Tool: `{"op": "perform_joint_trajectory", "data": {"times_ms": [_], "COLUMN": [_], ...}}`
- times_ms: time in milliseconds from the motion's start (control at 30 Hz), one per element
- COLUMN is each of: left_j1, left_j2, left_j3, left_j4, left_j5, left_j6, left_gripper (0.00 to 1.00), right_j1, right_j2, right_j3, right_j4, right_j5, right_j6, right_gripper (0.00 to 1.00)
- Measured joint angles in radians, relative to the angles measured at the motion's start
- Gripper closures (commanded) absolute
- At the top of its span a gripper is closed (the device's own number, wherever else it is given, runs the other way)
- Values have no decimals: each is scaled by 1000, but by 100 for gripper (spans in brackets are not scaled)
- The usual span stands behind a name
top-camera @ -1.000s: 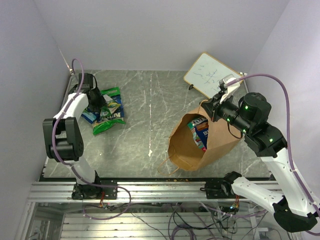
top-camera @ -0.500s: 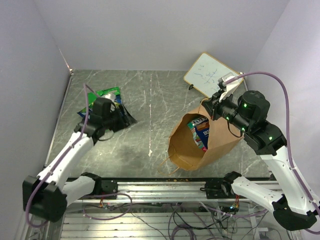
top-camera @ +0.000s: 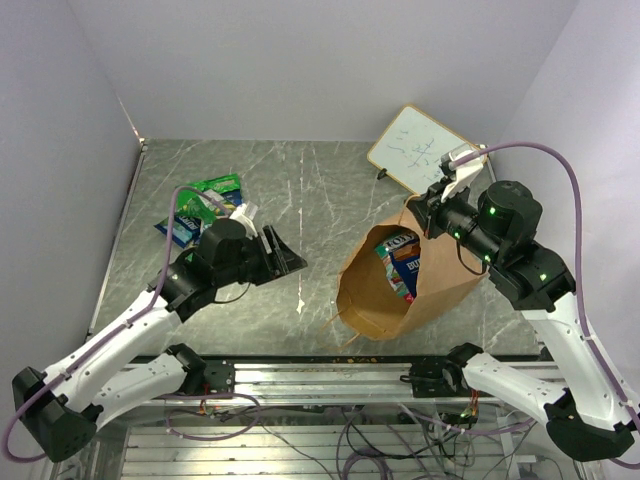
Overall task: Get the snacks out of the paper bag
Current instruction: Take out the snack from the paper bag.
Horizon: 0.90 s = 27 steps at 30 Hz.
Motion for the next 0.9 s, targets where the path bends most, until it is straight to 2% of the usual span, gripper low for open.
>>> {"op": "perform_joint_trajectory", "data": {"times_ms": [167,367,467,633,767,900], "left_j1": [-240,-505,-549,-552,-580,-643], "left_j2": [71,235,306,362,361,374], "left_j3": [83,170,231,340,333,293], "left_j4": [10,81,84,103,172,228], "left_j5": [-95,-222,-272,-374,-464,-532], "left_j6": [-42,-61,-51,-29,-31,-42], "left_gripper": [26,24,23,25,27,36], "right_j1": [0,0,0,0,0,0], "right_j2": [2,-43,-49,-5,17,-3], "right_j3": [2,-38,-38,-2,8,-6], "right_j4": [-5,17,29,21,13,25], "right_j5": [-13,-8,-9,-37,-59,-86], "right_j6": [3,22,33,26,20,25], "right_gripper": [100,100,100,100,100,100]}}
